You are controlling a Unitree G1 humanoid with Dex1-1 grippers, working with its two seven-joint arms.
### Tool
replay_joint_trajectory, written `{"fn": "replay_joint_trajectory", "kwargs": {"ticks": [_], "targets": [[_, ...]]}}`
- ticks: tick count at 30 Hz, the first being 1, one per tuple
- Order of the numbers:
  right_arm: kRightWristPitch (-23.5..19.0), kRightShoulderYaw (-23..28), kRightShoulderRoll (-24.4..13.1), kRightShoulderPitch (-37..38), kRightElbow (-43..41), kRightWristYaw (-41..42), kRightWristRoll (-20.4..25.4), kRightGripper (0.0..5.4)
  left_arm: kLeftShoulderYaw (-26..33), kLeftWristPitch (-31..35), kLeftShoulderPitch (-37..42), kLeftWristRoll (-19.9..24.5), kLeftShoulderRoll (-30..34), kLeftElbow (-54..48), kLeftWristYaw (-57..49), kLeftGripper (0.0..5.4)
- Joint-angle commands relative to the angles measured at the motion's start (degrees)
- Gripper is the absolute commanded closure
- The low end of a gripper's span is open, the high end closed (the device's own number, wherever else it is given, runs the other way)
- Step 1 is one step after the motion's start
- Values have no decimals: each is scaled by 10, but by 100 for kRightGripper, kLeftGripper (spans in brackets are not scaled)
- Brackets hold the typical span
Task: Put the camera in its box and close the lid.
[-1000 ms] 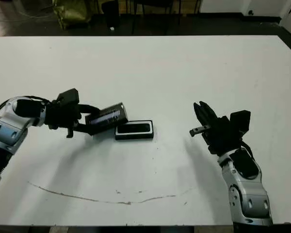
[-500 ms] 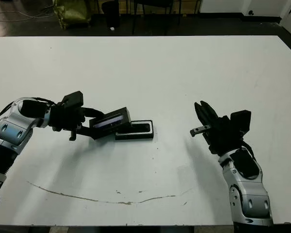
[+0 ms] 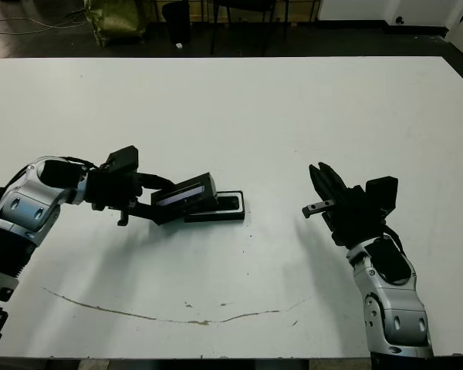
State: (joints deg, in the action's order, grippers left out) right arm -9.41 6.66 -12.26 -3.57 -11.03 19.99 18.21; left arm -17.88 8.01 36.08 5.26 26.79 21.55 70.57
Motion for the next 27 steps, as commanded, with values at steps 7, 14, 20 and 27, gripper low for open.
{"fn": "replay_joint_trajectory", "kwargs": {"ticks": [7, 14, 20, 27], "targets": [[-6, 4, -2, 10, 0, -1, 3, 540, -13, -1, -2, -9, -22, 18, 2, 351], [3, 5, -1, 12, 5, 1, 2, 540, -20, 0, 4, -15, -35, 24, -1, 351], [2, 7, 0, 12, 5, 4, 8, 540, -23, 2, 12, -20, -44, 34, -8, 351], [0, 7, 0, 14, 5, 5, 15, 540, -32, 1, 23, -29, -51, 41, -6, 351]]}}
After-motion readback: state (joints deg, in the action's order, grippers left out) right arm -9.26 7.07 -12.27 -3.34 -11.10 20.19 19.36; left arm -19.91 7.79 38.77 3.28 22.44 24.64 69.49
